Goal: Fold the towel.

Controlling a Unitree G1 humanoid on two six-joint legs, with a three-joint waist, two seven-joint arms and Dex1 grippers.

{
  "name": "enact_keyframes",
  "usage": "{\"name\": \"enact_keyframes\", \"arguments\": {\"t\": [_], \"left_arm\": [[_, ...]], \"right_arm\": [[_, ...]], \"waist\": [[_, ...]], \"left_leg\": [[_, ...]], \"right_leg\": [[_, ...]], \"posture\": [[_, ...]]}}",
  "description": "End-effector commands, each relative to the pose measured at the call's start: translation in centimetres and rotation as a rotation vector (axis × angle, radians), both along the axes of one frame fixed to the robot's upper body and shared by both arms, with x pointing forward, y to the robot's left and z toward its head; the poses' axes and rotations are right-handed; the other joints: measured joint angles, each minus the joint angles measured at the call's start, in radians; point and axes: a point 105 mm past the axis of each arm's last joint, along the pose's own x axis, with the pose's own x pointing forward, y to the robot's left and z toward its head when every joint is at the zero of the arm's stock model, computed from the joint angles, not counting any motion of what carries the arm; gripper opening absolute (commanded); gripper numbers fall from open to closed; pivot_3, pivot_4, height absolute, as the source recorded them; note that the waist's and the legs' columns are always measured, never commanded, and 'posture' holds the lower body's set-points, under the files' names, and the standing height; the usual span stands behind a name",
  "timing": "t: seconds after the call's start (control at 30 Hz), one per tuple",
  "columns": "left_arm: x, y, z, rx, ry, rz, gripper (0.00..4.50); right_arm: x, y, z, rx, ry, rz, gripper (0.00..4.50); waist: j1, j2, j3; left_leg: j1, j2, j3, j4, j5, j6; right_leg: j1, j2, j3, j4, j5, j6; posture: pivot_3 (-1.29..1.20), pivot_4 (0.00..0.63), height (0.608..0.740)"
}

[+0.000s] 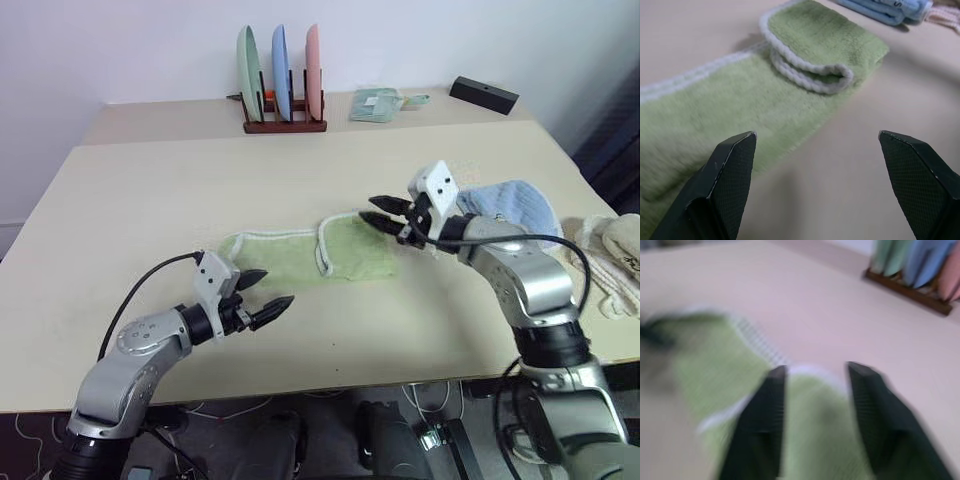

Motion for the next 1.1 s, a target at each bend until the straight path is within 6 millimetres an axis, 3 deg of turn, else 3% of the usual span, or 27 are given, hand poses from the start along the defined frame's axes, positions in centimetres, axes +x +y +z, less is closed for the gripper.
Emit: {"name": "enact_keyframes", "arguments": {"t": [0.03,0.23,0.37,0.5,0.53,0.6,0.77,1.1], "left_arm": [[-0.3,-0.1,1.2,-0.025,-0.033,0.021,4.03],[-1.3,0.9,-0.1,-0.003,0.001,0.137,4.03],[-1.0,2.3,-0.3,0.006,-0.016,0.269,4.03],[-1.4,3.6,-0.3,-0.006,-0.019,0.364,4.03],[-1.6,3.8,-0.3,-0.013,-0.011,0.379,4.03],[-1.7,4.6,-0.5,-0.088,0.043,0.457,4.50],[-1.1,5.0,-0.9,-0.232,0.186,0.559,4.50],[3.5,4.7,-1.2,-0.499,0.408,0.688,4.50]], "right_arm": [[1.2,0.7,-1.2,-0.019,-0.006,-0.028,0.08],[0.7,1.2,-7.5,-0.156,0.056,0.009,0.08],[0.8,1.3,-8.2,-0.195,0.029,0.006,0.08],[0.4,1.4,-5.6,-0.140,-0.054,0.044,0.08],[0.2,1.4,-4.9,-0.119,-0.061,0.056,0.29],[-0.5,1.7,-2.9,-0.118,-0.129,0.103,0.92],[-1.7,2.1,0.2,-0.096,-0.217,0.145,3.26],[-2.8,3.0,1.0,-0.119,-0.257,0.198,3.26]], "waist": [[0.006,0.000,0.000],[0.003,0.000,0.000],[0.003,0.000,-0.001],[0.003,0.000,-0.001],[0.003,0.000,-0.001],[0.004,0.000,0.000],[0.006,0.000,-0.001],[0.006,-0.001,-0.001]], "left_leg": [[0.000,0.000,0.000,0.000,0.000,0.000],[0.000,-0.001,0.000,0.000,0.000,0.000],[0.001,-0.001,0.000,0.000,0.000,0.000],[0.001,-0.001,0.000,0.000,0.000,-0.001],[0.001,-0.001,0.000,0.000,0.000,-0.001],[0.001,-0.001,0.000,0.000,0.000,-0.001],[0.001,-0.001,-0.001,0.000,0.000,0.000],[0.001,-0.001,-0.001,0.001,0.001,-0.002]], "right_leg": [[0.000,0.000,0.000,0.000,0.000,0.000],[0.000,0.000,0.000,0.000,0.000,0.000],[0.000,0.000,0.000,0.001,0.000,0.000],[0.001,0.001,0.000,0.001,0.000,0.000],[0.001,0.001,0.000,0.001,0.000,0.000],[0.001,0.001,0.000,0.001,0.000,0.000],[0.001,0.001,0.000,0.001,0.000,0.000],[0.001,0.002,0.000,0.001,0.000,0.000]], "posture": [[0.00,0.150,0.740],[0.00,0.150,0.740],[0.00,0.150,0.740],[0.00,0.150,0.740],[0.00,0.150,0.740],[0.00,0.150,0.740],[0.00,0.150,0.740],[0.00,0.150,0.740]]}}
